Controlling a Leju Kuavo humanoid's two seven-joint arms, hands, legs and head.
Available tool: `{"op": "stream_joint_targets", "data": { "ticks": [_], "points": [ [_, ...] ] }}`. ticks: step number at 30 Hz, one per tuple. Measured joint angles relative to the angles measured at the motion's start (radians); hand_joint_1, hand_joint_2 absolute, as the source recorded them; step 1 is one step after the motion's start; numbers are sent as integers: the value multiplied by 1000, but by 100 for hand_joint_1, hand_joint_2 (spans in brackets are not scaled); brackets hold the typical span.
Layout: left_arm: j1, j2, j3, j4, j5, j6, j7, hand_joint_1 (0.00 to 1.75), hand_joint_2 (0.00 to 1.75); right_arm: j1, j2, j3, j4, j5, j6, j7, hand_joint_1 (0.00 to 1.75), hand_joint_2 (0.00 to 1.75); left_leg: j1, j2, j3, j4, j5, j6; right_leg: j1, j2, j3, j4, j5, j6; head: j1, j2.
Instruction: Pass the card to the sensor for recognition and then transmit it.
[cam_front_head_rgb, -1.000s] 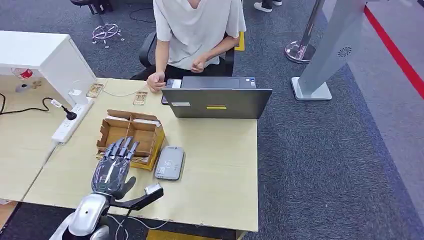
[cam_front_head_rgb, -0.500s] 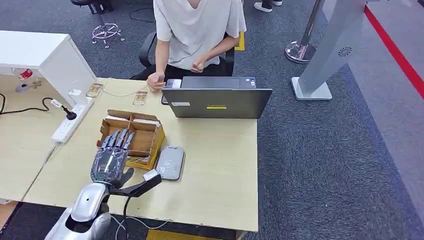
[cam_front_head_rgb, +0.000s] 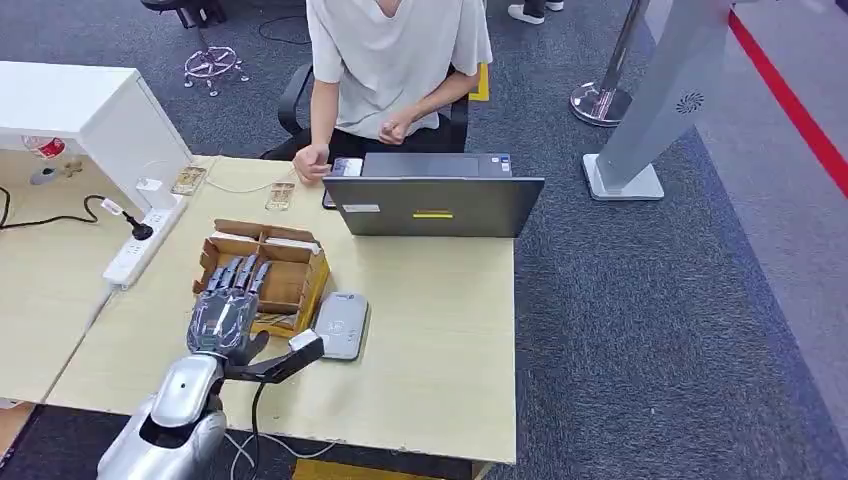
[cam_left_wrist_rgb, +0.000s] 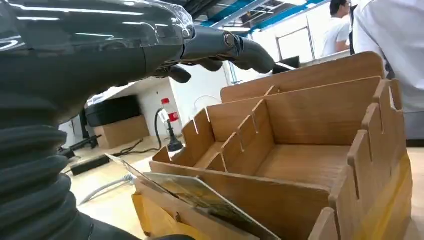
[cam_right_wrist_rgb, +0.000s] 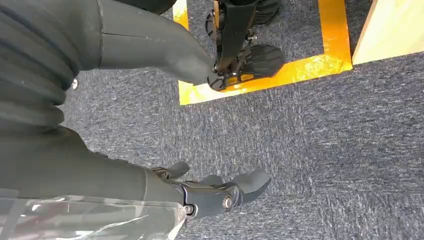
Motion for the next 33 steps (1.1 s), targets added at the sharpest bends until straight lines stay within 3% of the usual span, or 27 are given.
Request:
{"op": "stream_joint_targets", "data": {
  "ticks": [11,12,33],
  "points": [
    [-6,-14,0,22,3,-3,0,0,175,0,0,0,0,8,-2,0,0,175,0,0,0,0,0,0,0,0,0,0,0,0,0,0],
    [-6,-15,0,22,3,-3,0,175,175,0,0,0,0,9,-2,0,0,175,0,0,0,0,0,0,0,0,0,0,0,0,0,0],
    [3,-16,0,22,90,6,-49,175,175,-1,0,-8,0,32,2,-3,0,175,0,0,0,0,0,0,0,0,0,0,0,0,0,0]
  ]
}}
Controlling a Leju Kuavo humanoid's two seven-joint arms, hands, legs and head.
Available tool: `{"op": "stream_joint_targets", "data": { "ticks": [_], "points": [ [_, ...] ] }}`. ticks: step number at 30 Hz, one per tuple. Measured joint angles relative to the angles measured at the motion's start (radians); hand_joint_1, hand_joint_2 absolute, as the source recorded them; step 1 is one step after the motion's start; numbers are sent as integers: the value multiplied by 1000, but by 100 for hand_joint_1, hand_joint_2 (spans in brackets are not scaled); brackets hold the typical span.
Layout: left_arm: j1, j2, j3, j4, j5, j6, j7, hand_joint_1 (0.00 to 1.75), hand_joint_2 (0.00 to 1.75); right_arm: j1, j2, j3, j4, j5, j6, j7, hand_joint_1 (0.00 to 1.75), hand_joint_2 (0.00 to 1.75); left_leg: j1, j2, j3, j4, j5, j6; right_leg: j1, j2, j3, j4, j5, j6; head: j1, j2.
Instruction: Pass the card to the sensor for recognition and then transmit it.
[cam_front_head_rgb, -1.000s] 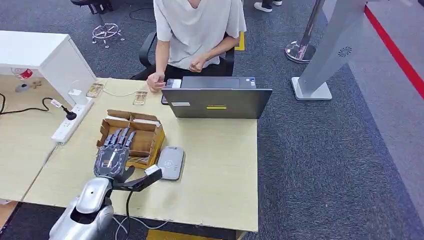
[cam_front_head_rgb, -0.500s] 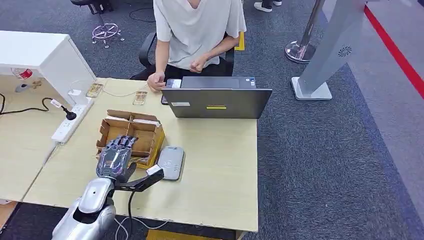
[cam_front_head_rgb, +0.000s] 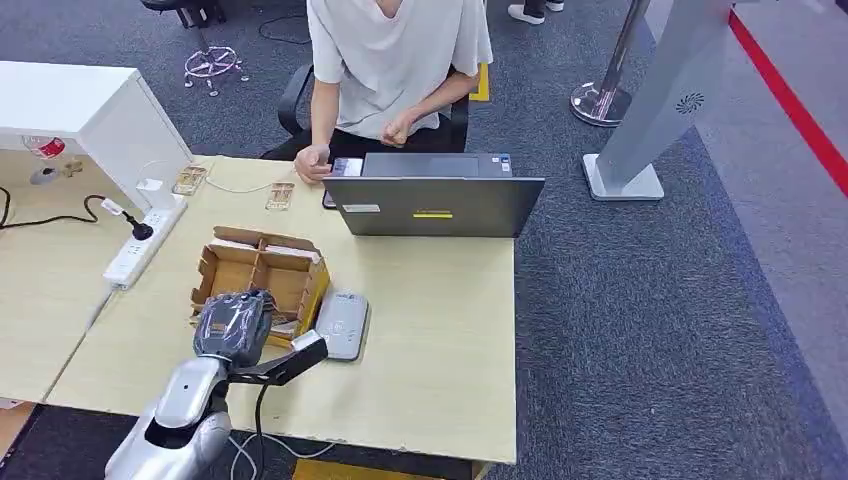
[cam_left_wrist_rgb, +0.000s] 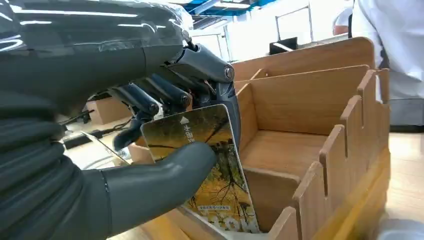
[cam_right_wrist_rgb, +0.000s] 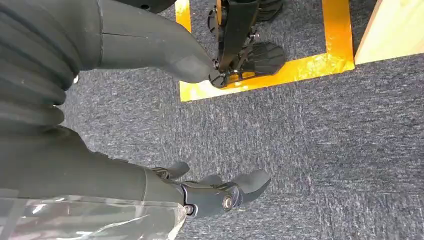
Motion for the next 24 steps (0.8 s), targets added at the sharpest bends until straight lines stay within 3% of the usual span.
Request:
{"op": "stream_joint_targets", "data": {
  "ticks": [9,14,24],
  "points": [
    [7,0,0,-1,1,3,0,175,175,0,0,-5,0,2,0,3,0,175,0,0,0,0,0,0,0,0,0,0,0,0,0,0],
    [20,-2,0,-14,-10,56,0,175,175,0,0,-8,0,10,0,3,0,175,0,0,0,0,0,0,0,0,0,0,0,0,0,0],
    [28,-1,16,-72,3,82,-27,175,175,-1,0,-22,0,16,0,-2,0,175,0,0,0,0,0,0,0,0,0,0,0,0,0,0]
  ]
}}
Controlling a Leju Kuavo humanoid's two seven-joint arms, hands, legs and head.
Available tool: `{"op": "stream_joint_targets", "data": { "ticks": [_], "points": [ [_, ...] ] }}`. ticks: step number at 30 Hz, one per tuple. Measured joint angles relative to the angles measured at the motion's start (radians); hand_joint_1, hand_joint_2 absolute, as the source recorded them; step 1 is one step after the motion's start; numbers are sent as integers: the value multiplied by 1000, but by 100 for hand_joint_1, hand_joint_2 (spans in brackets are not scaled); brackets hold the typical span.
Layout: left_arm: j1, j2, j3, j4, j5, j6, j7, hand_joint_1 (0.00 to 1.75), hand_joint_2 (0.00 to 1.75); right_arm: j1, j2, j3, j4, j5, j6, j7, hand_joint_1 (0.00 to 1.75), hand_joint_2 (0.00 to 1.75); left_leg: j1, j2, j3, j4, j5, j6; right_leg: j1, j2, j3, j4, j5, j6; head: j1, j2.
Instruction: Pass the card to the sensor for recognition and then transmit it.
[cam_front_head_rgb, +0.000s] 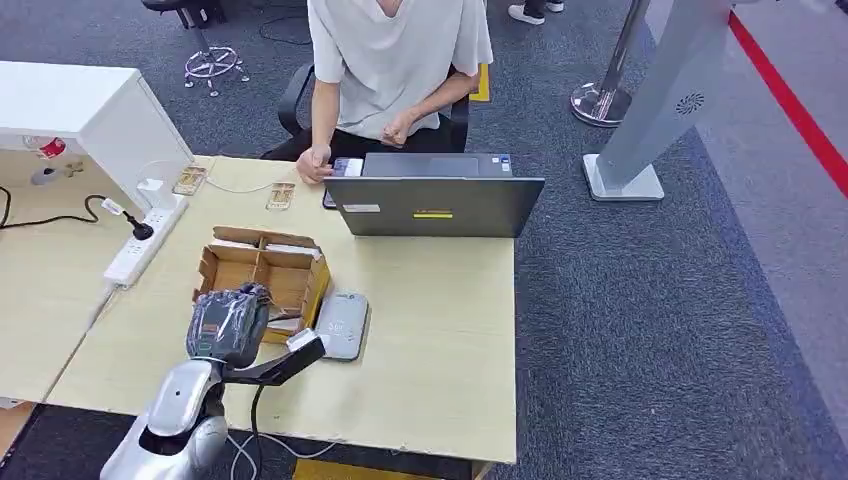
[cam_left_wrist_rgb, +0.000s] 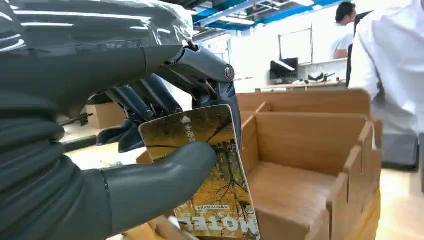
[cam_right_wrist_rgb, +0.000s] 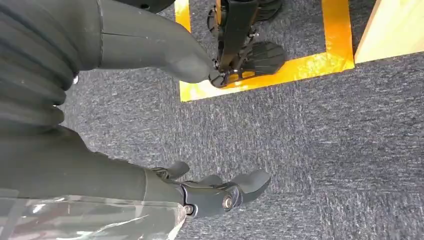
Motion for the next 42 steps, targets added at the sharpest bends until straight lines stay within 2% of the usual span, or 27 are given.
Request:
{"op": "stream_joint_targets", "data": {
  "ticks": [4,5,8,9,10,12,13,18,22,25,34,35,42],
  "points": [
    [-3,-1,0,-44,-5,104,-39,175,175,-2,0,-5,0,14,0,-5,0,175,0,0,0,0,0,0,0,0,0,0,0,0,0,0],
    [-5,-1,1,-57,-11,162,-54,175,175,-2,0,-5,0,18,0,-6,0,175,0,0,0,0,0,0,0,0,0,0,0,0,0,0],
    [-29,-4,10,-95,-37,407,-127,175,175,-9,2,-4,0,48,0,-2,0,175,0,0,0,0,0,0,0,0,0,0,0,0,0,0],
    [-44,-6,20,-107,-50,466,-152,175,175,-14,3,-3,0,57,0,6,0,175,0,0,0,0,0,0,0,0,0,0,0,0,0,0],
    [-57,-11,32,-120,-64,486,-181,175,175,-19,4,-2,0,65,0,11,0,175,0,0,0,0,0,0,0,0,0,0,0,0,0,0],
    [-88,-24,71,-144,-100,489,-250,175,175,-30,8,1,0,78,0,21,0,175,0,0,0,0,1,0,0,0,0,0,0,0,0,0],
    [-106,-31,90,-146,-115,489,-266,175,175,-34,10,1,0,81,0,24,0,175,0,0,0,0,1,0,0,0,0,0,1,0,0,0],
    [-221,-39,203,-116,-163,489,-291,175,175,-48,18,12,0,98,2,35,0,175,0,0,0,0,2,-1,0,0,0,1,2,-1,0,0],
    [-320,-32,270,-18,-192,488,-296,175,175,-57,20,14,0,64,51,38,0,175,0,0,1,0,3,-2,0,0,0,1,2,-2,0,0],
    [-372,-24,301,52,-211,488,-292,175,175,-59,23,14,0,59,55,36,0,175,0,0,0,0,3,-2,0,0,0,1,2,-2,0,0],
    [-478,-13,320,235,-235,488,-260,175,175,-63,23,14,0,56,51,37,0,175,0,0,0,0,3,-2,0,0,0,1,2,-2,0,0],
    [-483,-12,320,249,-230,488,-256,0,175,-63,23,14,0,56,51,37,0,175,0,0,0,0,3,-2,0,0,0,1,2,-2,0,0],
    [-498,7,325,311,-154,488,-270,0,175,-61,23,14,0,56,48,28,0,175,0,0,0,0,3,-2,0,1,0,1,2,-2,0,0]
  ]
}}
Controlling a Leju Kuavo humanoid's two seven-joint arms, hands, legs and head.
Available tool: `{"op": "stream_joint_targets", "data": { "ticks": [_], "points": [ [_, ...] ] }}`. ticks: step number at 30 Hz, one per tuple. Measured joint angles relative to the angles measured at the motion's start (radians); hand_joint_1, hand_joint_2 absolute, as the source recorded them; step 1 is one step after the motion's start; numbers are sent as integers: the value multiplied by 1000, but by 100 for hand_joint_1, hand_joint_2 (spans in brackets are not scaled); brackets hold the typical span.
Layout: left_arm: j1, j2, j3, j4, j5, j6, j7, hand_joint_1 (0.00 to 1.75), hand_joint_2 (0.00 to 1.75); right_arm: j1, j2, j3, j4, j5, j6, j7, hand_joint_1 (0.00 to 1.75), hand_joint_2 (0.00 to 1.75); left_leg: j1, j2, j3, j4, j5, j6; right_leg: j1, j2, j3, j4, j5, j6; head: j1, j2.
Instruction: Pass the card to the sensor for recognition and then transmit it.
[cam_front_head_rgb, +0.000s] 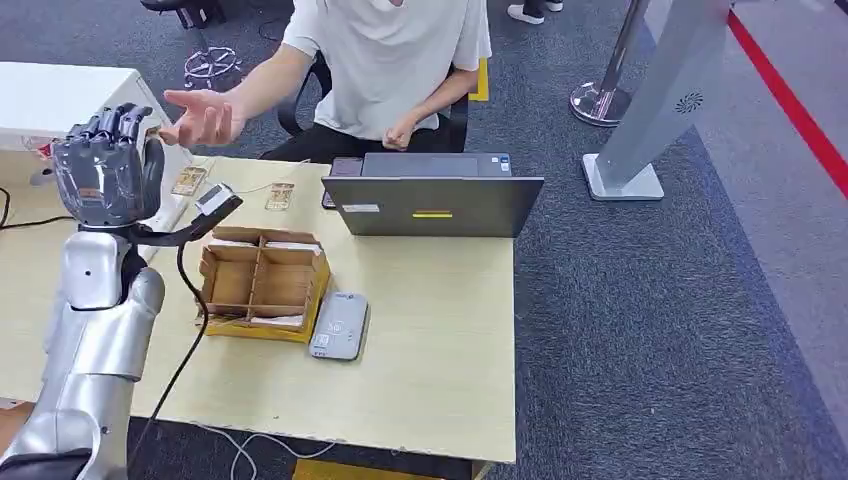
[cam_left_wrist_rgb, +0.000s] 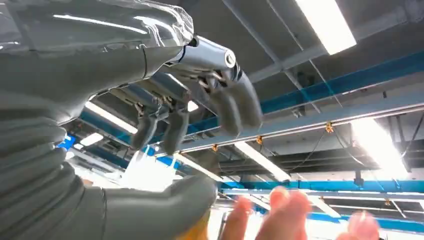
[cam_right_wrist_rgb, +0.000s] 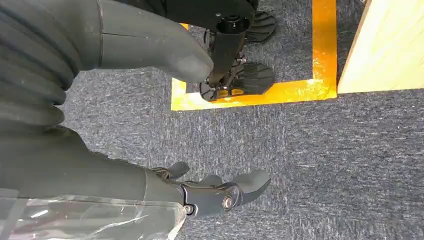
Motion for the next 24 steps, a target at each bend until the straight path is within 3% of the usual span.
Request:
{"op": "stream_joint_targets", "data": {
  "ticks": [14,15,21,24],
  "points": [
    [93,0,42,-22,122,0,-104,0,175,11,0,-14,0,-6,-11,-10,0,175,0,0,0,0,0,0,0,0,0,0,0,0,0,0],
    [142,-5,50,-64,166,0,-128,0,175,15,0,-18,0,-11,-12,-16,0,175,0,0,0,0,0,0,0,1,0,0,0,0,0,0],
    [227,-7,57,-146,218,0,-140,0,175,24,0,-26,0,-17,-13,-26,0,175,0,0,-1,0,0,0,0,1,0,0,0,0,0,0],
    [345,-4,59,-261,295,1,-153,0,175,33,0,-39,0,-32,-17,-40,0,175,0,4,0,-1,-2,0,0,5,0,0,0,0,0,0]
  ]
}}
